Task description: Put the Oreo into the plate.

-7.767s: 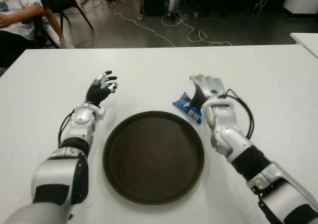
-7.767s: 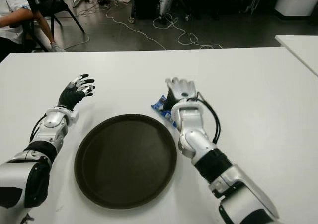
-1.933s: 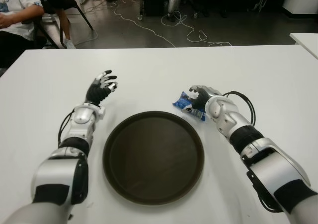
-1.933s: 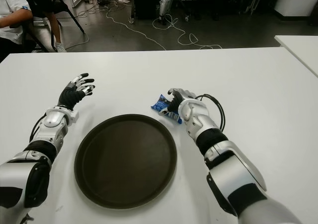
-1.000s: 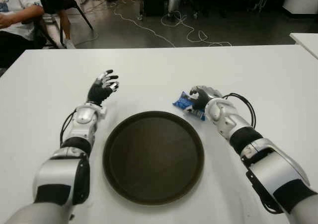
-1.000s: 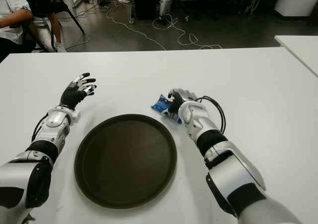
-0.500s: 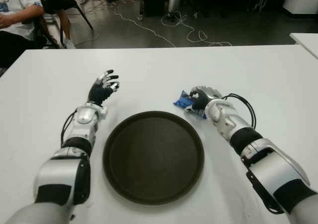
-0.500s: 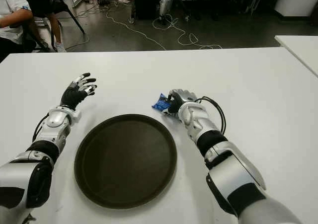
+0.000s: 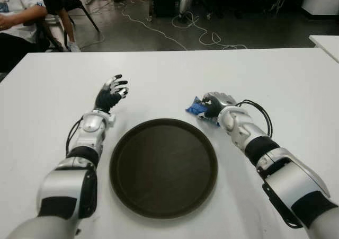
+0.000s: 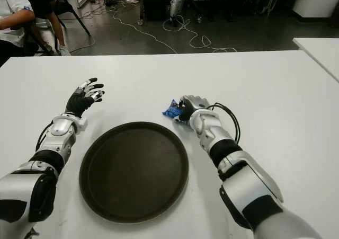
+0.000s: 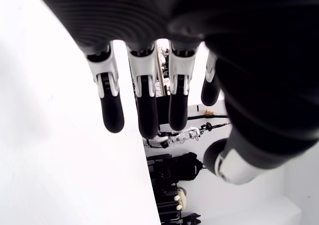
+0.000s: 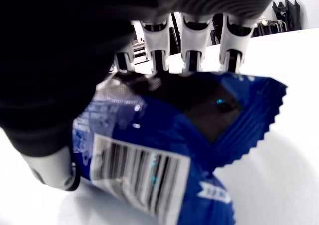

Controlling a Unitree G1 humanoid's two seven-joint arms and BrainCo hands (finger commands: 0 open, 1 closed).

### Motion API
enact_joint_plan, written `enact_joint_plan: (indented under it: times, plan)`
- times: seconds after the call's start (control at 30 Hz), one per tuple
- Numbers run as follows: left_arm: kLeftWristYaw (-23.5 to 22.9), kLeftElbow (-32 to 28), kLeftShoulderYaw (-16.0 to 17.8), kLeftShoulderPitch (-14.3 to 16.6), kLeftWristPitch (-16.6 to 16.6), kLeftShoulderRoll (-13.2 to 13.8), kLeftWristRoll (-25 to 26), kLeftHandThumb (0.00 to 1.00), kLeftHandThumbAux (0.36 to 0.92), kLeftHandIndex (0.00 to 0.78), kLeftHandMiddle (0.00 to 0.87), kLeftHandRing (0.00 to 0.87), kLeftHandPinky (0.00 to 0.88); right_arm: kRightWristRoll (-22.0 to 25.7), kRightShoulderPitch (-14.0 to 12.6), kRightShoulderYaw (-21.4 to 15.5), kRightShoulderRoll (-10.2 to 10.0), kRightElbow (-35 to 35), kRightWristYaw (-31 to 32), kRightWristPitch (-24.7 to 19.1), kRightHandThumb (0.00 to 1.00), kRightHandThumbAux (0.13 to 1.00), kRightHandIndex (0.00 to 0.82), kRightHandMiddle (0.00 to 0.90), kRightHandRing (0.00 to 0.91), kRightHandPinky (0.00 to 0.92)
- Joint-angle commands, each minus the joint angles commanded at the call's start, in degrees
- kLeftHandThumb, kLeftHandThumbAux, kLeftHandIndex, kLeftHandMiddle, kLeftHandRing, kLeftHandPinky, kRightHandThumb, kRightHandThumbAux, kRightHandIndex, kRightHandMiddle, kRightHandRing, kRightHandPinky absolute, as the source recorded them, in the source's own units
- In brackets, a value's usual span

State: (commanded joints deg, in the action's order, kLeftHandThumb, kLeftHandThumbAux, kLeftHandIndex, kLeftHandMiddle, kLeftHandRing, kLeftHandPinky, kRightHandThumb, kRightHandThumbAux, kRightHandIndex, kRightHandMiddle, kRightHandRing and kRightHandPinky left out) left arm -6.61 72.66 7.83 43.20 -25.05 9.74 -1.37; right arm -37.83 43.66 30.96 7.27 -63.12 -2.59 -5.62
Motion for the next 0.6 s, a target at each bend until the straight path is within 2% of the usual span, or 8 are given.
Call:
enact_joint_plan:
  times: [0.3, 0.33, 0.37, 0.47, 0.6]
  plan:
    - [-0.2, 0.0, -0.1, 0.0, 0.2, 0.0, -0.1, 0.088, 0.692, 0.117, 0.21, 0.219, 0.242, 0.5, 0.0, -0.6, 0.1, 0.4, -1.0, -0.5, 0.275, 0.69, 0.411, 0.451, 0.447, 0.486]
    - [-0.1, 0.0, -0.1, 0.0, 0.2, 0.1, -0.1, 0.088, 0.689, 0.116, 0.209, 0.22, 0.243, 0.5, 0.0, -0.6, 0.1, 0.3, -1.1, -0.5, 0.42, 0.703, 0.415, 0.48, 0.464, 0.499]
    - [-0.2, 0.1, -0.1, 0.0, 0.2, 0.1, -0.1, 0.089, 0.687, 0.116, 0.208, 0.221, 0.244, 0.4, 0.1, -0.6, 0.2, 0.2, -1.2, -0.3, 0.513, 0.711, 0.418, 0.499, 0.474, 0.508]
    - [-0.3, 0.1, 0.0, 0.0, 0.2, 0.1, 0.0, 0.096, 0.678, 0.116, 0.209, 0.224, 0.242, 0.4, 0.1, -0.6, 0.3, 0.0, -1.5, 0.3, 0.63, 0.72, 0.425, 0.578, 0.557, 0.565]
    - [-0.3, 0.1, 0.0, 0.0, 0.0, 0.0, 0.0, 0.103, 0.679, 0.116, 0.211, 0.223, 0.24, 0.6, 0.1, -0.8, 0.6, 0.0, -1.8, 1.2, 0.672, 0.724, 0.427, 0.605, 0.585, 0.579]
